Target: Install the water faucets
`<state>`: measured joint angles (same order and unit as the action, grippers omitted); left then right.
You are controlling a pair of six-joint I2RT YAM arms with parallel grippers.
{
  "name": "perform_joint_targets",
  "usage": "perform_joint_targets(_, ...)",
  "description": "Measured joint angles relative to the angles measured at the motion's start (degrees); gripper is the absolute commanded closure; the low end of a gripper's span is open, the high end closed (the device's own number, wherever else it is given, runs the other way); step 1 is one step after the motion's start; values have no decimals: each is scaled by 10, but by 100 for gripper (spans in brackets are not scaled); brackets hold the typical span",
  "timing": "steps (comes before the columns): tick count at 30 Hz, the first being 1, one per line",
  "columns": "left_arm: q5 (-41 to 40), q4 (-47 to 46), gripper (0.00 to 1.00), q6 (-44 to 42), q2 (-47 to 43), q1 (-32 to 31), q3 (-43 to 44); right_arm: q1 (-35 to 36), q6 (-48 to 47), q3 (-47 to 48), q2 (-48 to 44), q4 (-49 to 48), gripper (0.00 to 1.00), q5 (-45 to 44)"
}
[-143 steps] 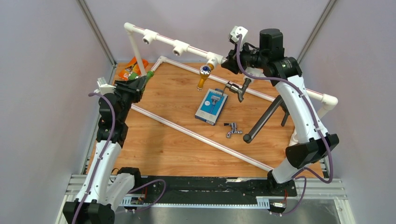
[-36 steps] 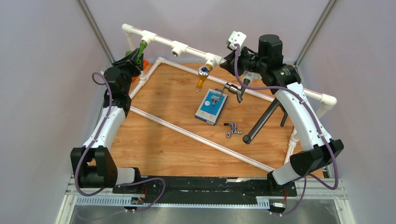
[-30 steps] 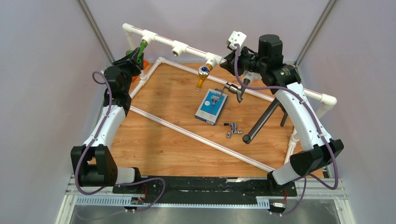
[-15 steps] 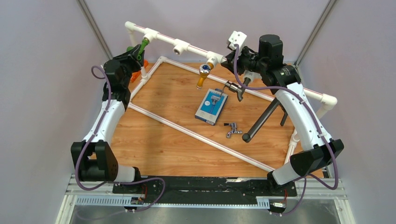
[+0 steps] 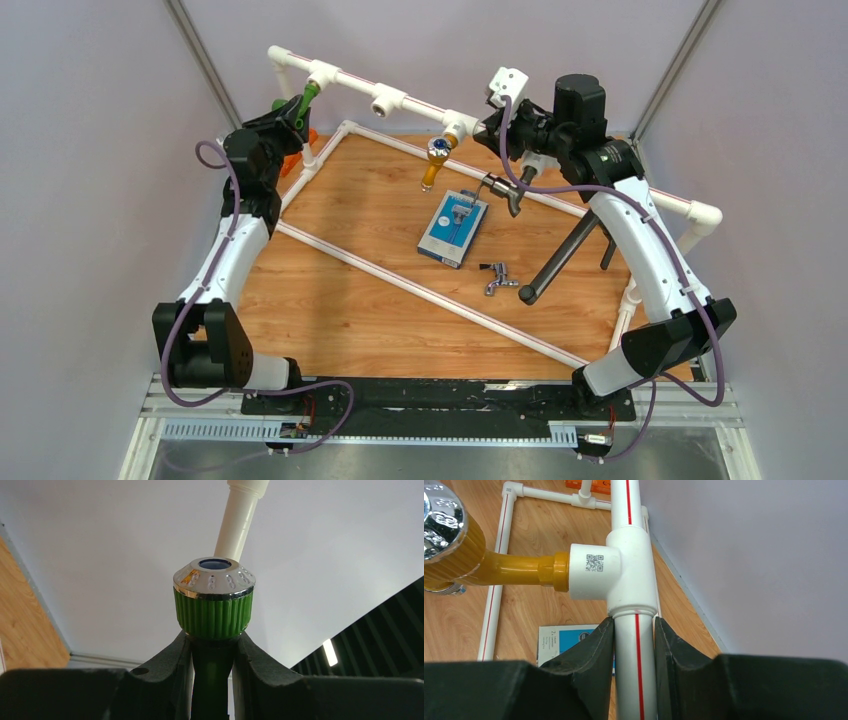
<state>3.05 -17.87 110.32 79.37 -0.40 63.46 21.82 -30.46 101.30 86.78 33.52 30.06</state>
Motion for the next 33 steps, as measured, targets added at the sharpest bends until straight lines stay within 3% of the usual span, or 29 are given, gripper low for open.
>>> perform_joint_targets(19,-5,-51,100,-81,17,0,-4,0,-14,-1,-1,0,100,-5)
perform_joint_targets(33,-42,-27,100,-110,20,-15,16,0,-18,-1,-1,-1,100,-10)
